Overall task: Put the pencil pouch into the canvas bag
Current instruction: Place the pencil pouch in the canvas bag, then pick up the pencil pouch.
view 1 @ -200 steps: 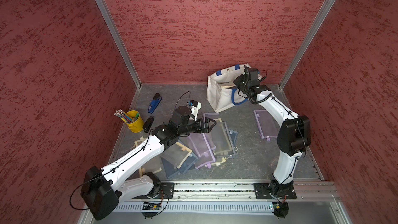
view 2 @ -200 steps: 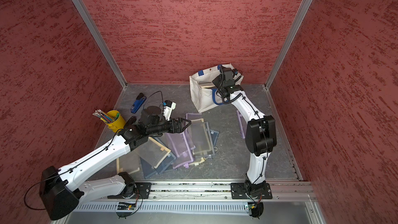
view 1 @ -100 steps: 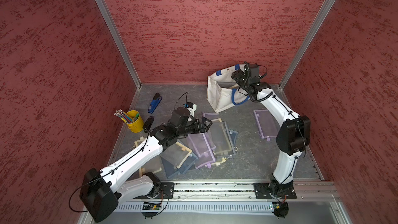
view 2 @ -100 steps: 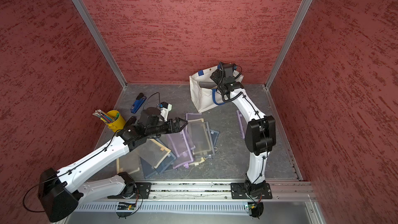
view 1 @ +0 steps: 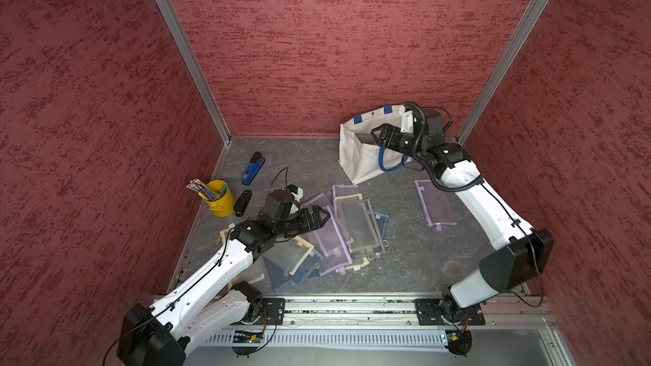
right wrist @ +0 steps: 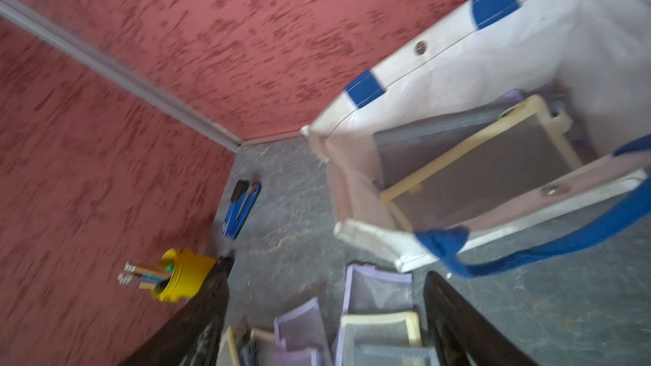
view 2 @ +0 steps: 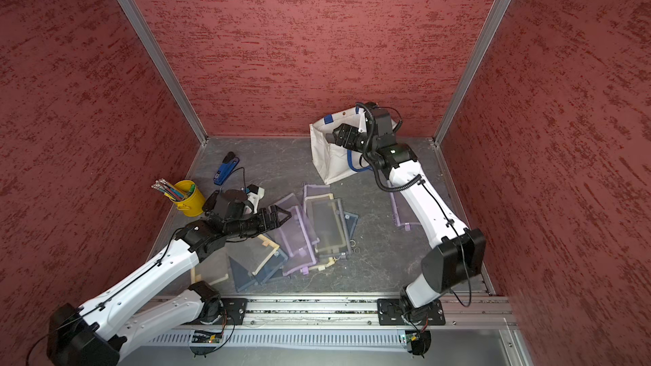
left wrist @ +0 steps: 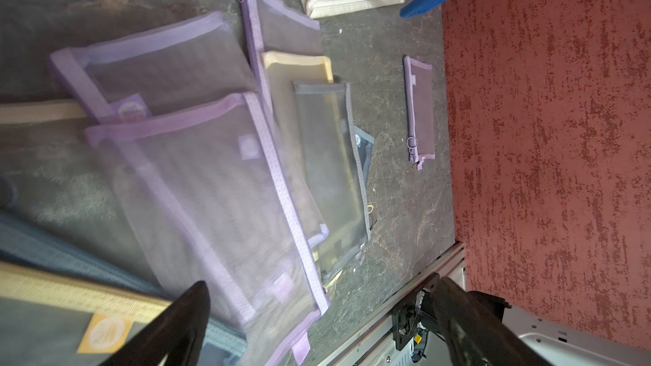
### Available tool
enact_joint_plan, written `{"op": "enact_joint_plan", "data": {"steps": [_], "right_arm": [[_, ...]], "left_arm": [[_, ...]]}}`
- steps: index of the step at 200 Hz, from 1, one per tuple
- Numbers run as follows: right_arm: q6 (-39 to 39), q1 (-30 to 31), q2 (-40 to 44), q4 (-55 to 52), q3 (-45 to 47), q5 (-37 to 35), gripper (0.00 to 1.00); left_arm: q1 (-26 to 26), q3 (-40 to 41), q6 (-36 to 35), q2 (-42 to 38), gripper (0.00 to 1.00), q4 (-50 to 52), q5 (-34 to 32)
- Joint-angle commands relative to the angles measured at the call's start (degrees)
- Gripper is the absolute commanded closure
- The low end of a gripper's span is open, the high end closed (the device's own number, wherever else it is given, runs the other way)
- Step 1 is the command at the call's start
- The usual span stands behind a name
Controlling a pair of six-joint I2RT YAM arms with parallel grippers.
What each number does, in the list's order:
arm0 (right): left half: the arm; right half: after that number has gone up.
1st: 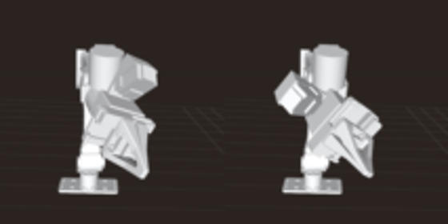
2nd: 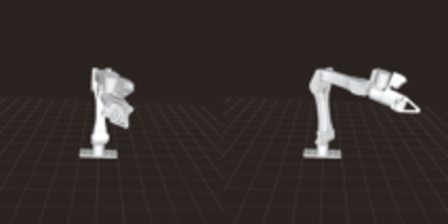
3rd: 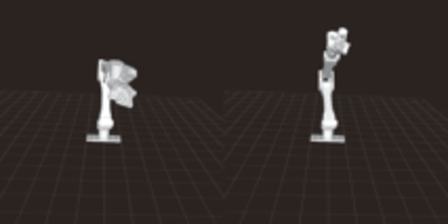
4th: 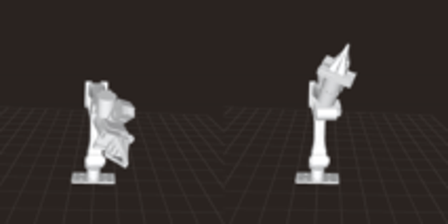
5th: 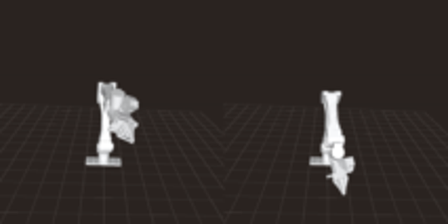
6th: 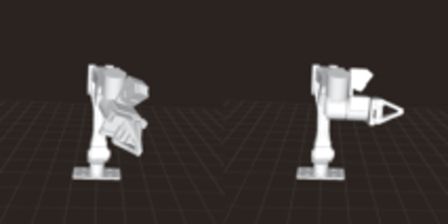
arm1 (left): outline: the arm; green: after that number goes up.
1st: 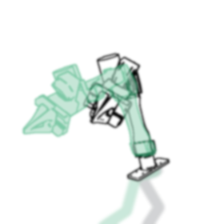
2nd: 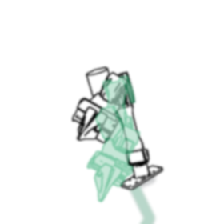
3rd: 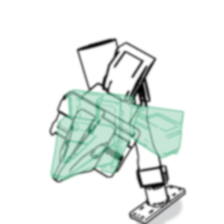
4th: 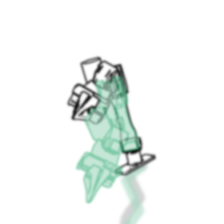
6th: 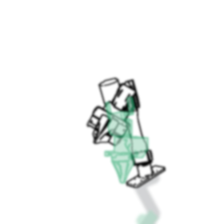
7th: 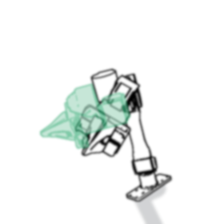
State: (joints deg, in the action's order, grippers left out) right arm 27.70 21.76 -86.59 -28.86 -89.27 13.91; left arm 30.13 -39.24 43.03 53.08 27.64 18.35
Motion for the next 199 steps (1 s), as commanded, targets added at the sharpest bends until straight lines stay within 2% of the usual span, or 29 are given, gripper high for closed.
{"op": "enact_joint_plan", "data": {"steps": [1,23,43,69,102,130,159,199], "right_arm": [[-5.55,2.49,5.81,-3.67,7.97,7.28,0.12],[-6.10,4.05,11.58,-0.23,17.94,13.29,0.11],[-6.44,5.76,13.37,2.14,24.23,19.14,0.11],[-8.51,10.09,10.83,1.82,27.27,21.75,0.11],[-7.69,14.45,5.36,6.35,30.35,23.41,0.14],[-6.71,17.18,-0.20,9.61,30.56,23.88,0.16],[-5.34,18.73,-4.65,12.62,29.73,23.72,0.20],[-3.39,19.54,-10.23,16.01,29.03,21.42,0.27]], "left_arm": [[-1.20,2.26,-0.23,-3.42,0.00,3.94,3.60],[-1.70,4.55,0.61,-6.57,0.00,5.03,4.56],[-1.74,6.37,1.56,-8.01,0.00,5.34,4.85],[-1.74,8.44,3.06,-9.03,0.00,5.02,5.24],[-1.74,12.63,5.35,-11.09,0.00,3.06,4.94],[-1.74,16.52,8.40,-13.36,0.06,-0.02,4.19],[-2.58,17.44,8.53,-16.81,0.14,3.43,2.44],[-5.72,18.15,7.43,-17.64,0.30,0.86,4.34]]}}
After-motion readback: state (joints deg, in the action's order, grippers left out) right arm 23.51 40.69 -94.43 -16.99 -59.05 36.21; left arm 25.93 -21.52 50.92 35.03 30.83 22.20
